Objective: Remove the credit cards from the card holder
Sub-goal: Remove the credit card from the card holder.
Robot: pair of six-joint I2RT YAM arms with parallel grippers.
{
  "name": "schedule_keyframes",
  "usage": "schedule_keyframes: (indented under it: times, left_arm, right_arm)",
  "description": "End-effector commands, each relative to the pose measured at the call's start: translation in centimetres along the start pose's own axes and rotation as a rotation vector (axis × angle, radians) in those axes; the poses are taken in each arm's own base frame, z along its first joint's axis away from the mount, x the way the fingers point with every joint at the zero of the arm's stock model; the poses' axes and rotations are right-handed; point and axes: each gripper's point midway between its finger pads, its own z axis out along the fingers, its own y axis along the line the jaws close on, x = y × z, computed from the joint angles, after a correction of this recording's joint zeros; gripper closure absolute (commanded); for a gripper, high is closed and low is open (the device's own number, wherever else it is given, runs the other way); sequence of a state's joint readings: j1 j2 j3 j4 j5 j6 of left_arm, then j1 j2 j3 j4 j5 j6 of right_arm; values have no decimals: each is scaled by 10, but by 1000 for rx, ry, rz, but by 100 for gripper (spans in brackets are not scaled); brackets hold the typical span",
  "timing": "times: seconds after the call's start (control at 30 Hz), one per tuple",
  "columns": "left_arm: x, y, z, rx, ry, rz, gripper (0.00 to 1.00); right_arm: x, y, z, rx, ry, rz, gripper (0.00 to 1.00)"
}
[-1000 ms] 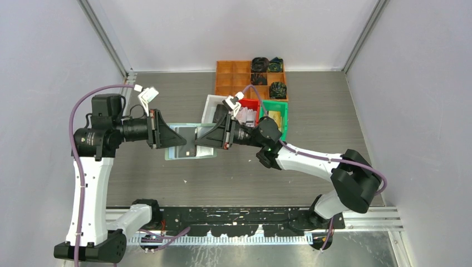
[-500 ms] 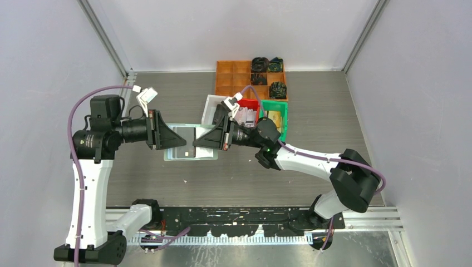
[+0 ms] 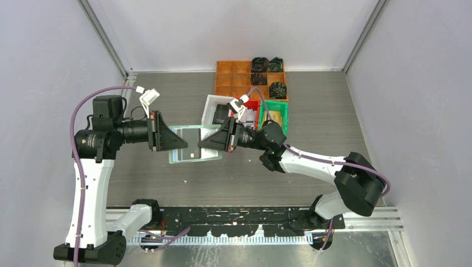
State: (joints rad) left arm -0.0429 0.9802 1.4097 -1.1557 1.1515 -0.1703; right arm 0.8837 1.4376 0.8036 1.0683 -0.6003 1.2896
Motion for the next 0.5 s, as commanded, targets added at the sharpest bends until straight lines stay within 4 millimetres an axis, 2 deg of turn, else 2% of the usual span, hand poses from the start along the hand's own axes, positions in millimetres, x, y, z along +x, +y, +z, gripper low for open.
schedule_keyframes:
  times: [0.0,0.47]
  left_arm:
    - [-4,-22,-4,87,-11,68,75]
    - [-6,-28,-7,93,-9,74,76]
  right_arm:
    - [-16,12,-8,-20,-54,-49,99]
    - [-17,10,-17,39,-18,-113,99]
